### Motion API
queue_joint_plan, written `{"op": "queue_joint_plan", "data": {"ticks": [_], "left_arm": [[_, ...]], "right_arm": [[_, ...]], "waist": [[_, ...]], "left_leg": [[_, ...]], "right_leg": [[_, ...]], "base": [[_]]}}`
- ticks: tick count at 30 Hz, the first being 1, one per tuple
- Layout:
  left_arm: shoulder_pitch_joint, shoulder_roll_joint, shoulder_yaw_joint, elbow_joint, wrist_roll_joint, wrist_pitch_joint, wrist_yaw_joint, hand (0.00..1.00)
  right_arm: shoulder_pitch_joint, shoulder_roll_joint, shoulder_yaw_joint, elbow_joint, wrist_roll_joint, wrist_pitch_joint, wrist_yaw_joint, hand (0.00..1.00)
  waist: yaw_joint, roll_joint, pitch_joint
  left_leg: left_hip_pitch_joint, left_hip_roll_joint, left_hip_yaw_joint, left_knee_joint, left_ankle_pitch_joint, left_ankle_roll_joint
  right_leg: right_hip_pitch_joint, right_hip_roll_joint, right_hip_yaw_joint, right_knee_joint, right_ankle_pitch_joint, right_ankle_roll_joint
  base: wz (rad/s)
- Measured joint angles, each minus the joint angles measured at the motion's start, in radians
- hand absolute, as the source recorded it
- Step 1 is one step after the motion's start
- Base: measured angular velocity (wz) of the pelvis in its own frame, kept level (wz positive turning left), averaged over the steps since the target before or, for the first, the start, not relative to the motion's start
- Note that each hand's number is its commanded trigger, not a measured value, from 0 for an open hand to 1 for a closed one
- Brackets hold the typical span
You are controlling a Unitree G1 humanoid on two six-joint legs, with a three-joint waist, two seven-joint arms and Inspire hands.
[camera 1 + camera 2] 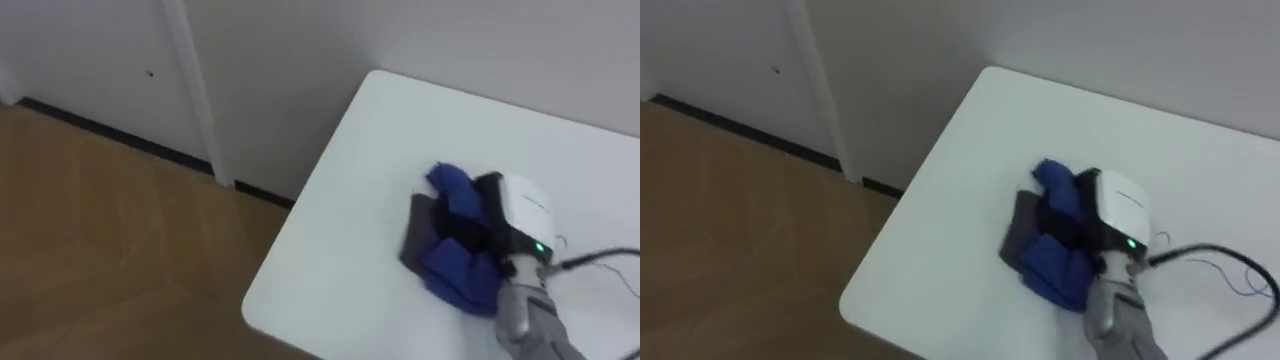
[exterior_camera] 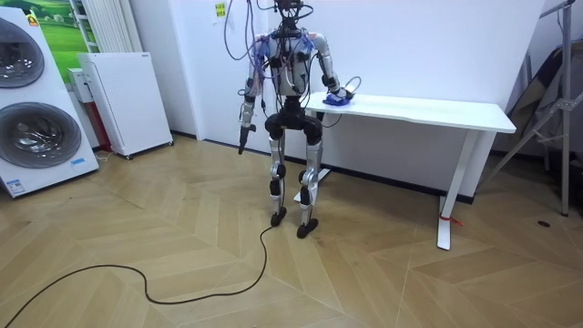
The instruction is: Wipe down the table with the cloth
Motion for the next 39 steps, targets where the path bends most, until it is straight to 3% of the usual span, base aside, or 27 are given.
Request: {"op": "queue_joint_plan", "data": {"ticks": [3, 6, 9, 10, 15, 18, 21, 22, 26, 28, 30, 32, 35, 39], "left_arm": [[0.002, -0.002, 0.072, 0.002, 0.011, -0.018, 0.005, 0.00], [0.020, -0.004, 0.108, 0.003, 0.009, -0.018, 0.005, 0.00], [0.040, -0.003, 0.133, 0.000, 0.010, -0.017, -0.002, 0.00], [0.049, -0.004, 0.133, 0.001, 0.010, -0.016, -0.006, 0.00], [0.059, -0.013, 0.120, 0.011, 0.009, -0.014, -0.006, 0.00], [0.052, -0.014, 0.068, 0.017, 0.002, -0.011, 0.000, 0.00], [0.034, -0.027, 0.033, 0.019, -0.001, -0.010, -0.004, 0.00], [0.030, -0.028, 0.014, 0.020, 0.001, -0.007, -0.004, 0.00], [-0.020, -0.026, -0.057, 0.041, 0.006, 0.003, -0.009, 0.00], [-0.044, -0.028, -0.096, 0.044, 0.006, 0.001, -0.025, 0.00], [-0.048, -0.030, -0.094, 0.038, 0.004, -0.001, -0.031, 0.00], [-0.038, -0.030, -0.095, 0.033, 0.001, 0.002, -0.032, 0.00], [0.013, -0.029, -0.094, -0.003, 0.002, 0.004, -0.035, 0.00], [0.043, -0.023, -0.079, 0.001, 0.002, 0.003, -0.034, 0.00]], "right_arm": [[0.030, -0.008, -0.136, 0.067, 0.100, -0.013, -0.027, 1.00], [0.057, -0.068, -0.223, 0.160, 0.198, -0.042, -0.038, 1.00], [0.107, -0.113, -0.315, 0.225, 0.273, -0.042, -0.042, 1.00], [0.129, -0.129, -0.321, 0.242, 0.295, -0.042, -0.043, 1.00], [0.159, -0.139, -0.323, 0.244, 0.307, -0.020, -0.040, 1.00], [0.135, -0.134, -0.294, 0.181, 0.294, 0.059, -0.037, 1.00], [0.117, -0.119, -0.242, 0.088, 0.230, 0.142, -0.027, 1.00], [0.097, -0.105, -0.198, 0.045, 0.191, 0.172, -0.011, 1.00], [0.027, -0.063, -0.018, -0.087, 0.039, 0.225, 0.067, 1.00], [-0.063, -0.053, 0.111, -0.130, -0.058, 0.228, 0.140, 1.00], [-0.103, -0.050, 0.169, -0.164, -0.116, 0.226, 0.191, 1.00], [-0.130, -0.049, 0.204, -0.169, -0.122, 0.220, 0.213, 1.00], [-0.144, -0.050, 0.205, -0.152, -0.108, 0.199, 0.214, 1.00], [-0.069, -0.051, 0.153, -0.115, -0.053, 0.119, 0.167, 1.00]], "waist": [[-0.039, -0.002, -0.0029], [-0.074, -0.005, -0.0076], [-0.079, -0.016, -0.0167], [-0.079, -0.021, -0.0199], [-0.076, -0.025, -0.0198], [-0.047, -0.014, -0.0185], [-0.012, -0.003, -0.0102], [-0.004, -0.002, -0.0074], [0.034, 0.003, 0.0077], [0.055, 0.003, 0.0221], [0.077, -0.002, 0.0261], [0.097, -0.008, 0.0231], [0.092, -0.012, 0.0186], [0.065, -0.017, 0.0129]], "left_leg": [[0.006, 0.004, 0.004, -0.001, -0.010, 0.021], [-0.004, 0.002, -0.003, 0.016, -0.016, 0.030], [-0.017, 0.001, -0.003, 0.037, -0.025, 0.034], [-0.016, 0.001, -0.001, 0.044, -0.026, 0.032], [-0.003, 0.005, 0.000, 0.053, -0.027, 0.031], [0.003, 0.007, 0.002, 0.052, -0.028, 0.029], [-0.013, 0.006, -0.001, 0.053, -0.030, 0.026], [-0.018, 0.009, -0.002, 0.052, -0.029, 0.026], [-0.034, 0.017, -0.009, 0.047, -0.023, 0.024], [-0.040, 0.019, -0.008, 0.040, -0.019, 0.018], [-0.041, 0.018, -0.011, 0.028, -0.014, 0.016], [-0.047, 0.016, -0.022, 0.026, -0.013, 0.015], [-0.048, 0.014, -0.035, 0.026, -0.013, 0.015], [-0.016, 0.004, -0.067, 0.016, -0.013, 0.015]], "right_leg": [[0.007, -0.001, 0.004, 0.002, -0.005, 0.011], [0.013, -0.004, 0.000, 0.004, -0.003, 0.019], [0.013, -0.006, 0.003, 0.002, -0.006, 0.025], [0.015, -0.006, 0.003, 0.003, -0.007, 0.026], [0.030, -0.003, 0.004, 0.005, -0.007, 0.025], [0.022, 0.002, 0.028, 0.006, -0.005, 0.023], [-0.011, 0.010, 0.034, 0.011, 0.006, 0.011], [-0.025, 0.017, 0.053, 0.018, 0.009, 0.007], [-0.057, 0.028, 0.057, 0.021, 0.017, -0.005], [-0.072, 0.032, 0.059, 0.019, 0.015, -0.008], [-0.075, 0.034, 0.052, 0.013, 0.015, -0.008], [-0.074, 0.033, 0.039, 0.002, 0.015, -0.009], [-0.065, 0.032, 0.016, 0.008, 0.015, -0.008], [-0.020, 0.026, -0.001, -0.002, 0.015, -0.007]], "base": [[-0.02], [0.05], [-0.02], [-0.09], [-0.04], [-0.23], [-0.46], [-0.52], [-0.28], [0.00], [0.13], [0.27], [0.38], [0.29]]}}
